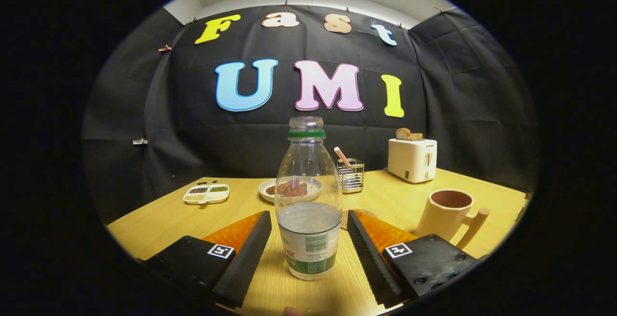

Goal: Take the bottle from table, then pour the juice into the cup, finally place the bottle on the coaster

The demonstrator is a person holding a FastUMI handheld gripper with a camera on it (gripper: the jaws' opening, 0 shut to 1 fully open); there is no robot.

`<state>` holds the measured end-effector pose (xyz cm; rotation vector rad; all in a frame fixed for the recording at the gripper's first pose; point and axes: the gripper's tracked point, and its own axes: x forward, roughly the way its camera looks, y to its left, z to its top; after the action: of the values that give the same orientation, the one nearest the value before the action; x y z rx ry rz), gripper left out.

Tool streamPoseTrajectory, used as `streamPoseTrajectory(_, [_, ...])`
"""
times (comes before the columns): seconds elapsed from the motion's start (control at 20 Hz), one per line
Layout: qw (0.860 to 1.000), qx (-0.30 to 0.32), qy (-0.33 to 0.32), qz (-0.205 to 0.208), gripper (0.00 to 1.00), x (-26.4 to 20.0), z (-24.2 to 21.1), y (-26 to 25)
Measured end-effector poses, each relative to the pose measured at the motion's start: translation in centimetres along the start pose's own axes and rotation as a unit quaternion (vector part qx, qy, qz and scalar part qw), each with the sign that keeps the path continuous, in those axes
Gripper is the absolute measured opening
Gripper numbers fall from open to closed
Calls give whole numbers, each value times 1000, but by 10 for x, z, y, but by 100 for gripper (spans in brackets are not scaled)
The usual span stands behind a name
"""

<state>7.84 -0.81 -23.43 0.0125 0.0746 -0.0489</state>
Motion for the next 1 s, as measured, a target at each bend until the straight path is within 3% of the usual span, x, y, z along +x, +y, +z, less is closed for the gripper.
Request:
streamPoseTrajectory(0.15, [1000,-4,8,-4,97,9,-12,-2])
streamPoseTrajectory(0.25, [1000,-13,5,-3,77,13,-12,-2])
streamPoseTrajectory(0.5, [1000,-7,17,-6,75,5,6,-1])
streamPoseTrajectory(0.75, [998,41,33,-32,75,-7,32,-7])
streamPoseTrajectory(1.0, [991,119,58,-17,75,-18,43,-6])
